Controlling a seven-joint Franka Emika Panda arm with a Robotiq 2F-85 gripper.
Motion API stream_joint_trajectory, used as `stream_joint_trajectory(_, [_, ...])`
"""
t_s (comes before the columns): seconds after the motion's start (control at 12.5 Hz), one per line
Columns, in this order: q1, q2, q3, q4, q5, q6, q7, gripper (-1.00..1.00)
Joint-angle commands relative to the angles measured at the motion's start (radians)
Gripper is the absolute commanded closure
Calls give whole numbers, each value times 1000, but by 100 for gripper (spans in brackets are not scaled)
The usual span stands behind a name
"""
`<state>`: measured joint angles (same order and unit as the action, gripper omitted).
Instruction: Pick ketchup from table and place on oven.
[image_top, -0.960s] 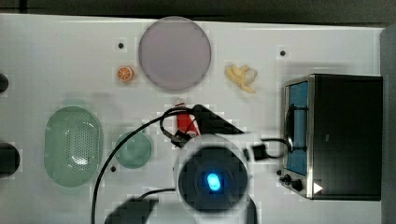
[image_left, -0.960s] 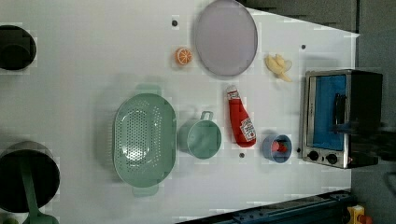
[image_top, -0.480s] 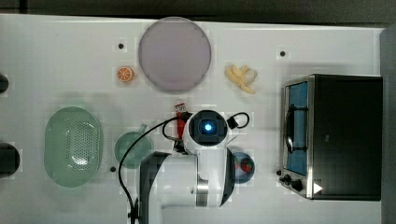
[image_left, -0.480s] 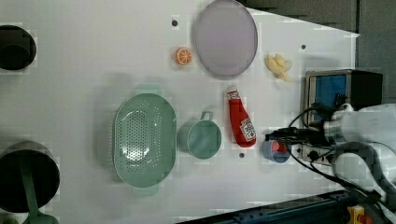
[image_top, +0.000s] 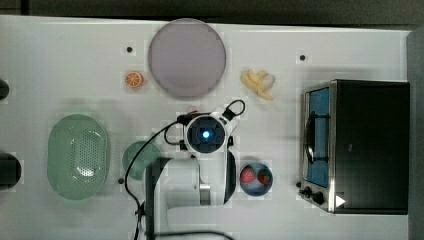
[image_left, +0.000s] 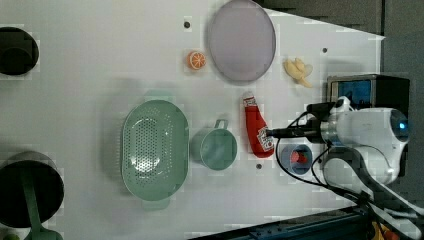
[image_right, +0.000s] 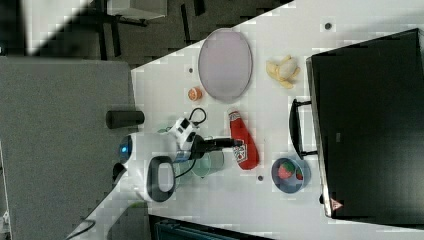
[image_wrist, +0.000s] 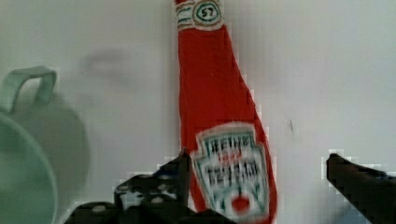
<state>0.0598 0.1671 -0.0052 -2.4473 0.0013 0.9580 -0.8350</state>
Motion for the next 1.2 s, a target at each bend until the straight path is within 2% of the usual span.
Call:
stream_joint_trajectory(0.08, [-1,100,13,4,-5,112,-44,-100])
stream_joint_trajectory(0.32, [0,160,24,3,-5,173,-42,-100])
stream_joint_trajectory(0.4, [0,169,26,2,-5,173,-40,-93])
stream_joint_trajectory(0.64, [-1,166,24,-7,-5,189,-38,-23])
stream_joint_trajectory(0.88, [-1,100,24,-9,-5,151,-37,-22])
stream_joint_trajectory(1.2, [-9,-149,20,8,-5,-83,-28,-22])
